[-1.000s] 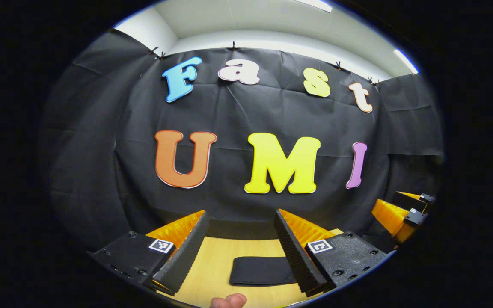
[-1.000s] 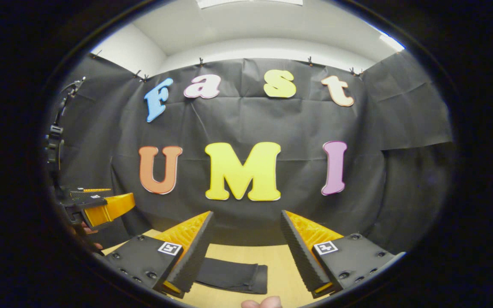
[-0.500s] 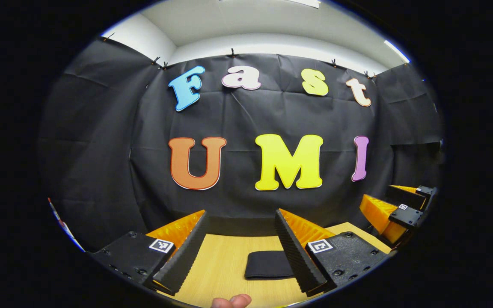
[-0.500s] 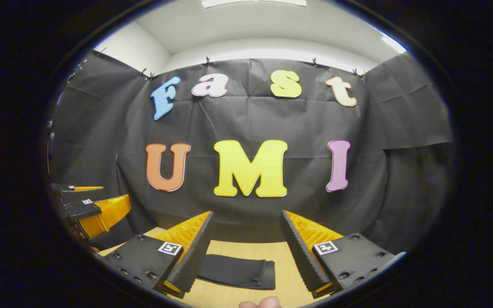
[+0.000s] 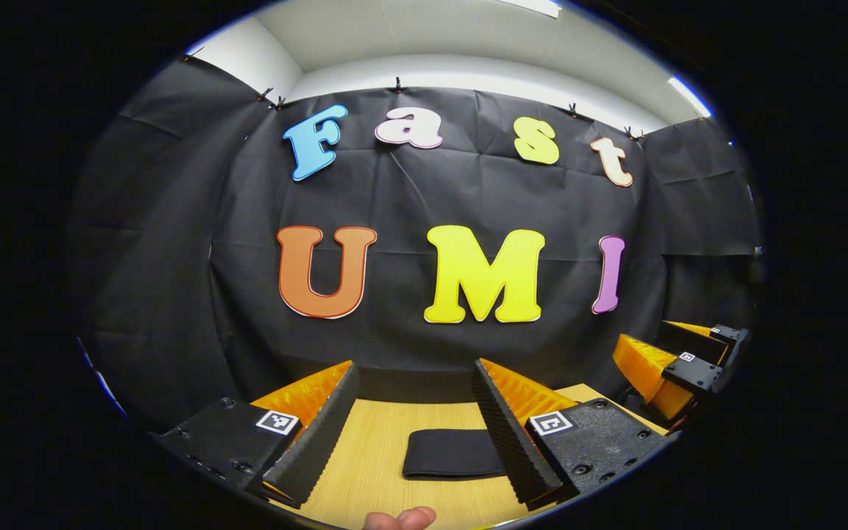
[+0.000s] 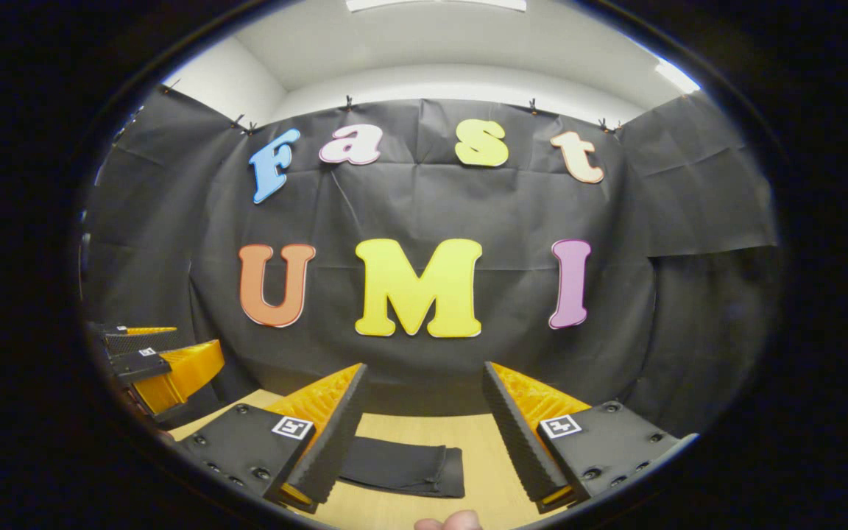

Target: Grasp the waist and the cuffs of the jeans and fold them to make the two legs overlap; first hold the waist and fold one-third of the jeans toward the cuffs, then hold the cuffs and fold the remaining one-third in the same direction to finish folding.

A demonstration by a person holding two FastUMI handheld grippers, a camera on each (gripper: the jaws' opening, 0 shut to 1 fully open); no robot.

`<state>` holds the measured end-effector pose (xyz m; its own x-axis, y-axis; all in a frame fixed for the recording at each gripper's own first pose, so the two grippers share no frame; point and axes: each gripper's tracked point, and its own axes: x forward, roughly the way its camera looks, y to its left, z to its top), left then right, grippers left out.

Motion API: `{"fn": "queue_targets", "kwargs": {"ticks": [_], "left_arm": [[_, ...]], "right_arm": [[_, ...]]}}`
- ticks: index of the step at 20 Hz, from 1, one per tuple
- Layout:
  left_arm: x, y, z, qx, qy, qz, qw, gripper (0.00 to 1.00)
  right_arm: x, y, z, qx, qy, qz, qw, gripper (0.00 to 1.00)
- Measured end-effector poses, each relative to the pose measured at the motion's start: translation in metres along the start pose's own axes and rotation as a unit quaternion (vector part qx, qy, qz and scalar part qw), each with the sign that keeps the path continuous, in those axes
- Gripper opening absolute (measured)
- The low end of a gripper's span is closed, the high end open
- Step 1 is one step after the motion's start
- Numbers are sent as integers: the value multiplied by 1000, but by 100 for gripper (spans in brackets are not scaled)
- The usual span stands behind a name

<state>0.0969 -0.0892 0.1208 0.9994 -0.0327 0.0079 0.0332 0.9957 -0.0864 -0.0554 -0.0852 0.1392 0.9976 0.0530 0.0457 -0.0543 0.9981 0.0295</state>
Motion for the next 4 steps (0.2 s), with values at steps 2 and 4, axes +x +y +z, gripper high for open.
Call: {"fn": "queue_targets", "kwargs": {"ticks": [2,4], "left_arm": [[2,4,-1,2,3,4,1000,100],[3,8,1,2,1,10,1000,98]], "right_arm": [[0,-4,2,2,-5,-3,1000,94],[3,-4,0,3,-4,-3,1000,94]]}}
